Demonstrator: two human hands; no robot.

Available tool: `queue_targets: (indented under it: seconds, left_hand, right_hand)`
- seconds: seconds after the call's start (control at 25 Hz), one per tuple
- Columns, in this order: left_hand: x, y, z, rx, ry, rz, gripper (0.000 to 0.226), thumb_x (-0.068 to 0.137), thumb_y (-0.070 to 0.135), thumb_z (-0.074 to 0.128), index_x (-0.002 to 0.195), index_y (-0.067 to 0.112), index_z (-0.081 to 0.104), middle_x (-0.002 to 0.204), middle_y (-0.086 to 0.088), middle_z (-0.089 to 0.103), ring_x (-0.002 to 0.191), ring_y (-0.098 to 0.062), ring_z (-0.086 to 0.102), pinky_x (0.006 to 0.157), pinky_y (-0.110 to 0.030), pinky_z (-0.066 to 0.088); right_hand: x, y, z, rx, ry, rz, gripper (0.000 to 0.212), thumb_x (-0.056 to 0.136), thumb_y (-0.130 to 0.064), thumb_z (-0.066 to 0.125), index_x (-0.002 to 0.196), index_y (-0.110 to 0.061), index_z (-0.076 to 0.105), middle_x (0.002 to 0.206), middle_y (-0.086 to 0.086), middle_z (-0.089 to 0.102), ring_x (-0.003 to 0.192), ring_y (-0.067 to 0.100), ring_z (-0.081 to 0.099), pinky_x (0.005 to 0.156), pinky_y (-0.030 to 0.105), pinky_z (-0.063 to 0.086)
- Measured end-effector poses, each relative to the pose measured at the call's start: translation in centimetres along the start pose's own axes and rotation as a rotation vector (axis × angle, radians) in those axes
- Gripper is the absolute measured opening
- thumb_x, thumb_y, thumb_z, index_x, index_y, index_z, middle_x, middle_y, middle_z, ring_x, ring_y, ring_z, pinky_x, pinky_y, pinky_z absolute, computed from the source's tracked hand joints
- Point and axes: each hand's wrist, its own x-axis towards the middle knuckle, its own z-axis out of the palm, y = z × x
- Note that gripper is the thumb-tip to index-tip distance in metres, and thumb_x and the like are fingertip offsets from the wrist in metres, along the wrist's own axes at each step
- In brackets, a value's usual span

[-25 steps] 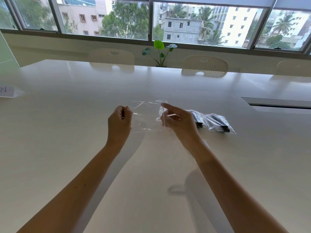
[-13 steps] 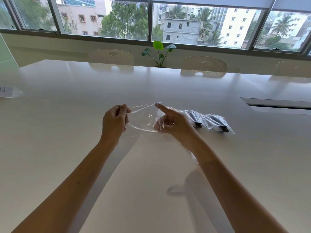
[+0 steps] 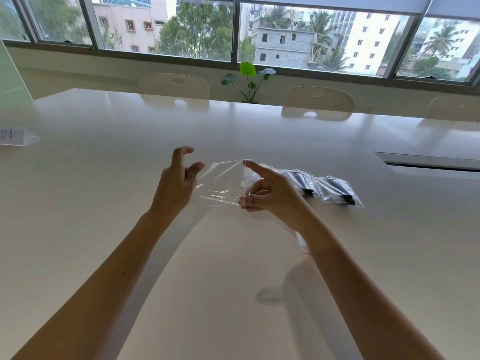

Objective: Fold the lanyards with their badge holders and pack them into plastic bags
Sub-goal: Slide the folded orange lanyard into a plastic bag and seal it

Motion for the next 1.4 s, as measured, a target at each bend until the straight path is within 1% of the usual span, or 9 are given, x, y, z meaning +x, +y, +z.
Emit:
queue_targets:
  seconds: [0.16,0.28,0.4,0.52,0.72,0.84,0.96,1.12,1.4]
  left_hand:
    - [-0.2,0.3,-0.4,0.064,0.068,0.079,0.04,0.093,0.028,0.054,0.124,0.005,0.045,0.088,-0.006,0.059,0.071,-0.016,0.058,0.068,-0.026,0.045]
    - [-0.2,0.9,-0.6,0.123,-0.207,0.2,0.074,0.08,0.051,0.065,0.137,0.014,0.038,0.136,-0.006,0.046,0.125,-0.022,0.043,0.1,-0.039,0.035]
    - [-1.0,2.3,0.3,0.331,-0.492,0.331,0.117,0.055,0.085,0.055,0.148,0.026,0.015,0.156,0.004,0.018,0.144,-0.013,0.01,0.106,-0.041,0.014]
    - [-1.9,2.8,1.5,0.442,-0.522,0.423,0.121,0.053,0.09,0.05,0.146,0.023,0.014,0.153,0.003,0.023,0.143,-0.015,0.015,0.109,-0.046,0.012]
    - [-2.4,2.7,1.9,0.473,-0.434,0.526,0.095,0.064,0.079,0.051,0.137,0.021,0.028,0.135,0.005,0.042,0.127,-0.016,0.041,0.104,-0.048,0.023]
    - [-2.7,3.0,2.1,0.426,-0.385,0.574,0.081,0.072,0.068,0.055,0.133,0.018,0.036,0.129,0.005,0.047,0.118,-0.015,0.049,0.102,-0.047,0.026]
    - [-2.9,3.6,2.1,0.352,-0.349,0.563,0.074,0.073,0.058,0.061,0.13,0.015,0.041,0.123,0.003,0.052,0.111,-0.015,0.054,0.099,-0.045,0.025]
    - [-3.3,4.3,2.2,0.309,-0.353,0.522,0.075,0.074,0.055,0.063,0.132,0.016,0.039,0.122,0.003,0.051,0.115,-0.014,0.052,0.1,-0.047,0.025]
    - [-4.0,5.0,4.0,0.28,-0.448,0.466,0.078,0.075,0.059,0.059,0.136,0.019,0.032,0.128,0.002,0.047,0.119,-0.014,0.049,0.101,-0.047,0.024]
  right_hand:
    - [0.2,-0.1,-0.1,-0.162,0.04,-0.028,0.081,0.063,0.003,0.081,0.127,-0.036,0.052,0.069,0.001,0.066,0.067,0.019,0.066,0.073,0.036,0.058]
    - [0.0,-0.1,-0.2,-0.372,0.052,-0.048,0.081,0.059,-0.009,0.086,0.128,-0.037,0.053,0.077,-0.004,0.065,0.065,0.008,0.063,0.067,0.024,0.053]
    - [-0.1,-0.1,-0.1,-0.579,0.043,-0.05,0.083,0.058,-0.021,0.087,0.13,-0.041,0.051,0.082,-0.008,0.063,0.062,-0.001,0.059,0.067,0.013,0.045]
    - [-0.4,0.0,-0.2,-0.687,0.023,-0.044,0.085,0.058,-0.025,0.086,0.131,-0.044,0.047,0.084,-0.009,0.064,0.065,0.001,0.062,0.067,0.011,0.046]
    - [-0.7,0.2,-0.5,-0.734,0.01,-0.068,0.079,0.062,-0.025,0.085,0.129,-0.045,0.049,0.085,-0.004,0.066,0.067,0.006,0.064,0.067,0.011,0.046]
    - [-0.7,0.0,-0.6,-0.619,0.018,-0.023,0.062,0.068,-0.016,0.082,0.123,-0.035,0.06,0.084,0.0,0.067,0.062,0.005,0.061,0.066,0.016,0.051]
    - [-0.8,-0.7,-1.3,-0.455,0.04,0.013,0.032,0.078,-0.008,0.073,0.103,-0.028,0.07,0.076,-0.001,0.068,0.063,0.007,0.063,0.066,0.025,0.057]
    - [-1.5,-1.7,-4.6,-0.34,0.252,0.102,0.013,0.083,-0.01,0.069,0.094,-0.017,0.072,0.073,-0.001,0.068,0.061,0.007,0.064,0.062,0.022,0.054]
    - [-5.7,0.7,-10.9,-0.499,0.437,0.392,0.013,0.08,-0.019,0.073,0.084,-0.008,0.067,0.072,0.009,0.061,0.054,0.014,0.054,0.045,0.016,0.048]
